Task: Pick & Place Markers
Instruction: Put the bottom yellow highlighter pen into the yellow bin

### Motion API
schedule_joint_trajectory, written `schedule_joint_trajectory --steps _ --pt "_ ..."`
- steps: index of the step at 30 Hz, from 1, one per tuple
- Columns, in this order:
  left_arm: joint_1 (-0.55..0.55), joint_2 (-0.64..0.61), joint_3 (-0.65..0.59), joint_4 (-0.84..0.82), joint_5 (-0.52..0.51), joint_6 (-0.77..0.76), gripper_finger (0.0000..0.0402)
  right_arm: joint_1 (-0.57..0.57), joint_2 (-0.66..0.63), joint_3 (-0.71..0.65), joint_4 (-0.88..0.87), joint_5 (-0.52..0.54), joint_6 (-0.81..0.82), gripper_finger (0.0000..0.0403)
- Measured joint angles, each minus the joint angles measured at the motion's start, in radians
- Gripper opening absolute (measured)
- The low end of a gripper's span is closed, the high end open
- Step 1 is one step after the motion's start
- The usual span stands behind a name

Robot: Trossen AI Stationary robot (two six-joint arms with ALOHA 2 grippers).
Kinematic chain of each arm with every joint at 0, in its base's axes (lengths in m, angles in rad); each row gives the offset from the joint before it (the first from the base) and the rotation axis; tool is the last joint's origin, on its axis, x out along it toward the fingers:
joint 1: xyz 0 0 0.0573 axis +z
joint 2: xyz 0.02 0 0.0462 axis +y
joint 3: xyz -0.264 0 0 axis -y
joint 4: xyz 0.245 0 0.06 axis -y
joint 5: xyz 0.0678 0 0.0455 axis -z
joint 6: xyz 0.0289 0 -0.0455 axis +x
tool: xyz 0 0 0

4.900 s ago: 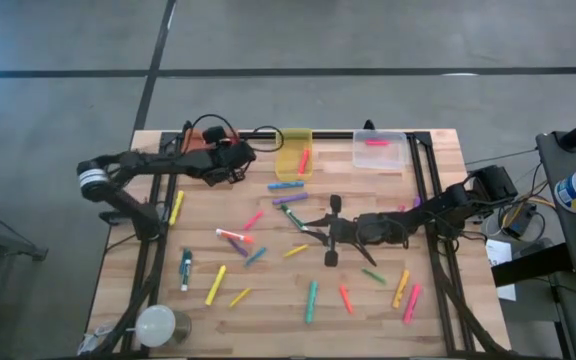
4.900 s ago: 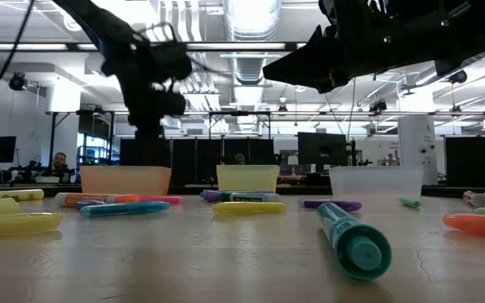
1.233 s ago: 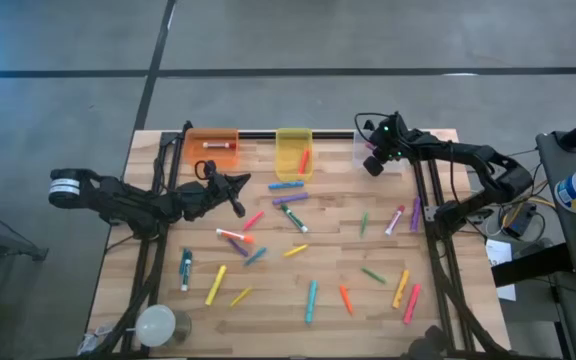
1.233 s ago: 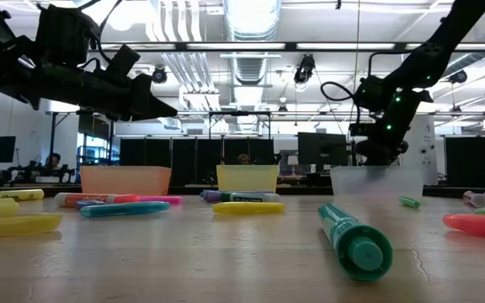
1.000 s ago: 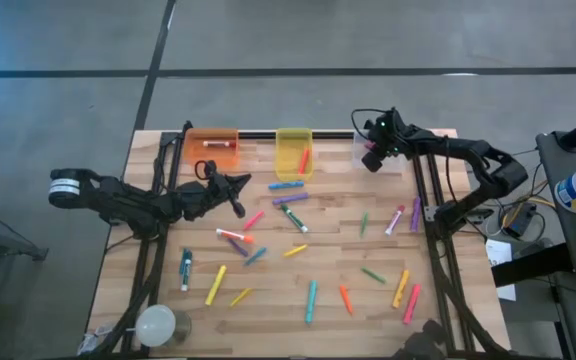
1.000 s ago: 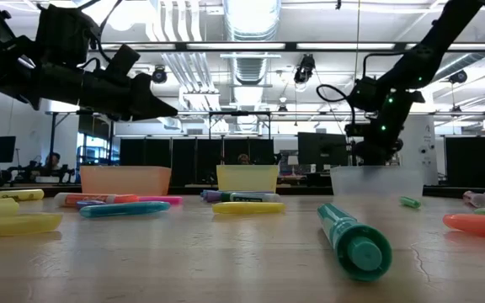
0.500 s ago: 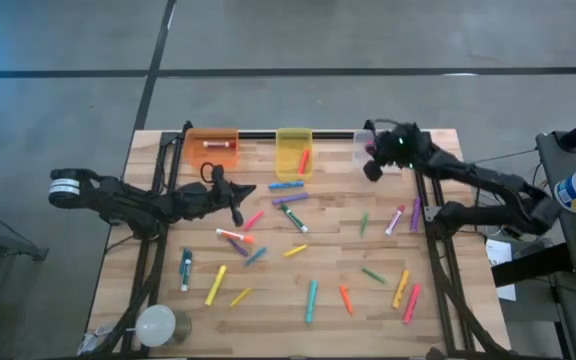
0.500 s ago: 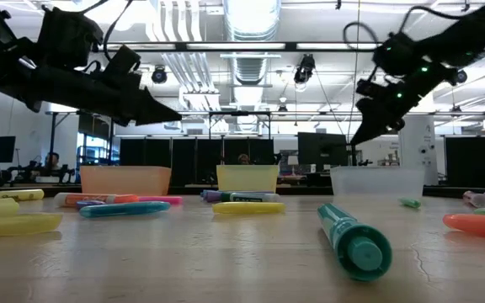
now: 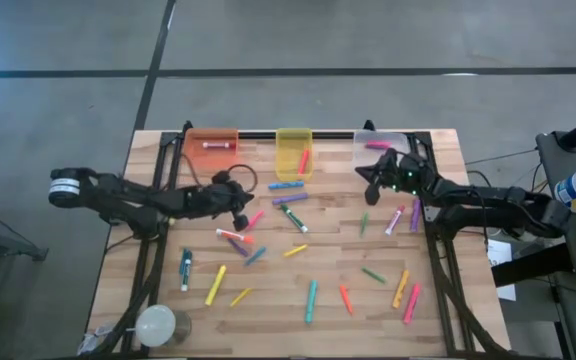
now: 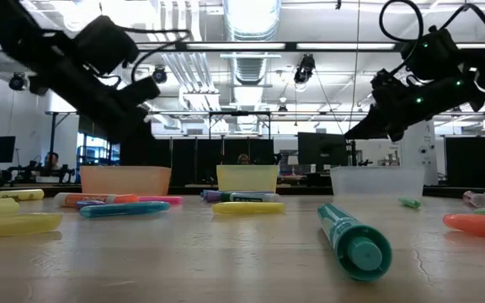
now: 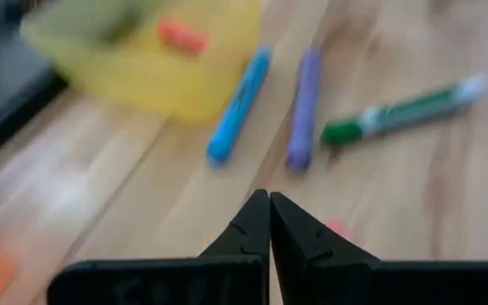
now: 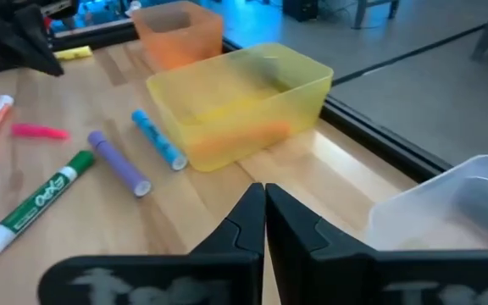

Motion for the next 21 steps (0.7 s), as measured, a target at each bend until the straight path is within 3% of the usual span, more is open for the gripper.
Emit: schedule_joint_trajectory --steps 3,10,17,21 --pt "-0.036 0.0 0.081 -0.232 -0.052 -0.056 0.0036 0.014 0.0 0.001 0.0 0.0 0.0 0.0008" --pt "-0.206 0.002 0.24 -0.62 -0.044 -0.355 0.0103 0.025 0.0 0.02 -0.001 0.0 -0.025 0.0008" --pt "-0.472 0.085 0.37 -0.733 -0.019 -0.701 0.0133 0.029 0.0 0.027 -0.001 -0.001 -0.023 0.0008" --pt "-0.566 0.189 0.464 -0.841 -0.003 -0.906 0.0134 0.029 0.0 0.025 -0.002 -0.001 -0.009 0.0008"
